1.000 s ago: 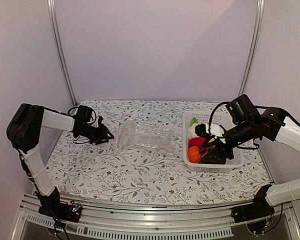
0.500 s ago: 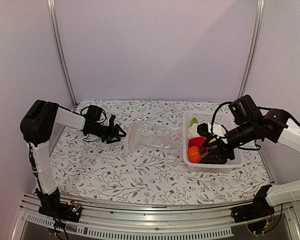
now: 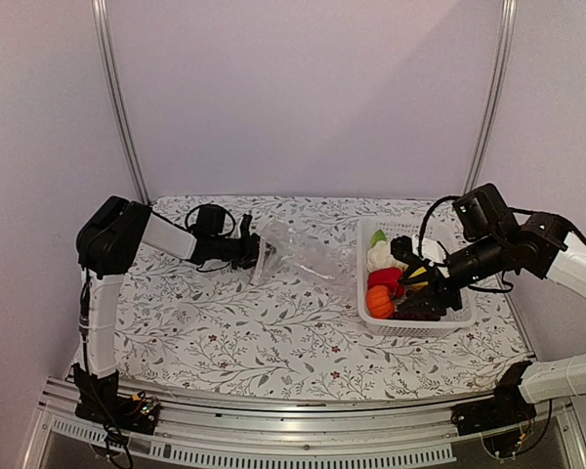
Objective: Place the food in the zip-top bag and seal the zipper
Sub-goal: Pick up the zipper food storage bag at the center of the board, then adjust the zipper food storage bag at the center of the board.
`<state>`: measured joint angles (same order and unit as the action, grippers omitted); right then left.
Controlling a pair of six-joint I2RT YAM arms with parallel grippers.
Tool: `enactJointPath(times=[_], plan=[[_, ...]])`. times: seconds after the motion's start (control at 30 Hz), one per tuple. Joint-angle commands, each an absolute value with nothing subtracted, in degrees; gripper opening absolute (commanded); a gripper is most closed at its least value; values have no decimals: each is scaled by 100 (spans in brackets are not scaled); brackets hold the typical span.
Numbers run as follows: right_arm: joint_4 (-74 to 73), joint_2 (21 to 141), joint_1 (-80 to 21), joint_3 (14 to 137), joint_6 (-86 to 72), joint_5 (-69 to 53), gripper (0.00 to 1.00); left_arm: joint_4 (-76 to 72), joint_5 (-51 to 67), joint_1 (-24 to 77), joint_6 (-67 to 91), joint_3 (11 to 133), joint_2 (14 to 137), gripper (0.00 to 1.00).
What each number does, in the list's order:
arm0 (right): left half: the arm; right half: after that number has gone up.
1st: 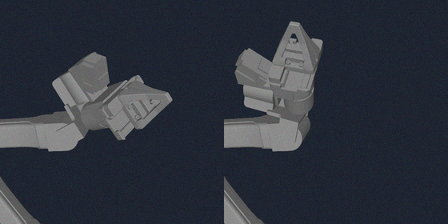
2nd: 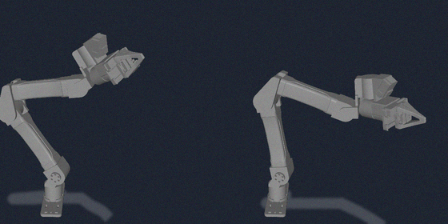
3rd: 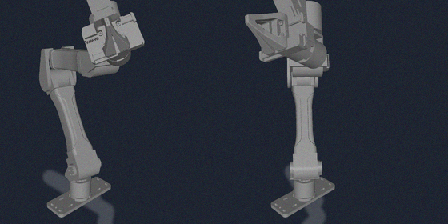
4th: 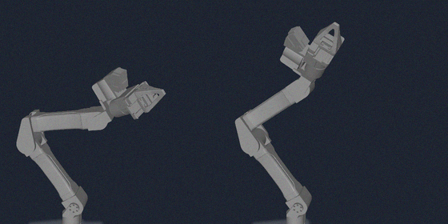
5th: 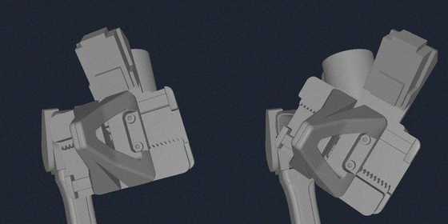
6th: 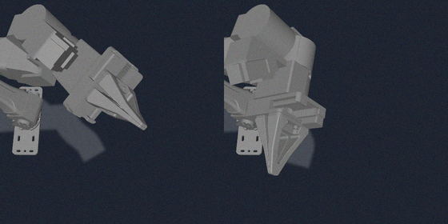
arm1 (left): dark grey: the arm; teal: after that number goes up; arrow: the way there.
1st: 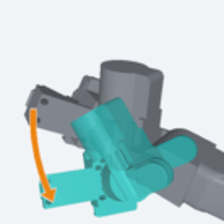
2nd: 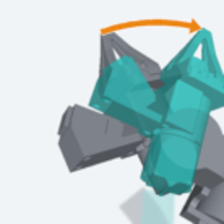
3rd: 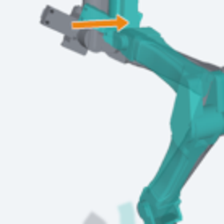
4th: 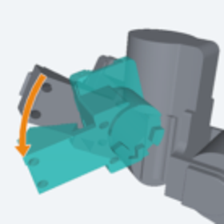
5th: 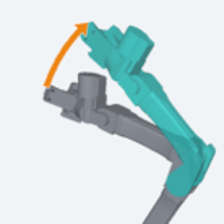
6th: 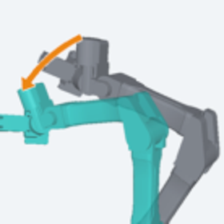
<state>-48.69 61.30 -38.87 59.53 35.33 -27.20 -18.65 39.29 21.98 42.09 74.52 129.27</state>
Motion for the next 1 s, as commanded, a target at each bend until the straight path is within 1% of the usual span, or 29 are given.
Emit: enactJointPath(times=[0.0, 0.07, 0.13, 0.2, 0.27, 0.33, 0.43, 0.5, 0.57, 0.67, 0.77, 0.87, 0.97], plan=[[-4970, 6120, -3832, 6005, 3463, -2805, 57, -3146, 4068, 2251, 4948, 7247, 12793, 25], [-4899, 6104, -3833, 6040, 3458, -2684, 56, -2793, 3829, 2196, 4682, 7107, 12332, 11], [-4666, 6100, -3830, 6090, 3418, -2383, 55, -1840, 3377, 2165, 4042, 7078, 11707, 6], [-4286, 6108, -3823, 6139, 3263, -1826, 54, -334, 2803, 2195, 3215, 7269, 11047, 0], [-3950, 6188, -3823, 6319, 3032, -1520, 54, 1008, 2062, 2283, 2540, 7493, 10374, 0], [-3692, 6348, -3807, 6579, 2824, -1616, 54, 2046, 1167, 2514, 2073, 7756, 9664, 0], [-3231, 6636, -3801, 6986, 2323, -1995, 54, 2881, 132, 2995, 1706, 7983, 8875, 0], [-2958, 6820, -3798, 7292, 1932, -2293, 54, 3200, -615, 3472, 1688, 8151, 8580, 0], [-2639, 7066, -3801, 7539, 1619, -2607, 54, 3369, -1148, 4021, 1694, 8320, 8548, 0], [-2130, 7412, -3790, 7629, 768, -2969, 57, 3419, -1851, 4755, 1857, 8432, 8910, 0], [-1900, 7763, -3763, 7596, 158, -3188, 60, 3489, -2676, 5246, 2249, 8558, 9412, 0], [-1743, 7982, -3658, 7344, -383, -3589, 64, 3230, -3384, 5617, 2859, 8438, 9784, 0], [-1502, 7930, -3654, 7071, -526, -3583, 73, 2906, -3853, 5986, 3216, 8376, 10129, 0]])
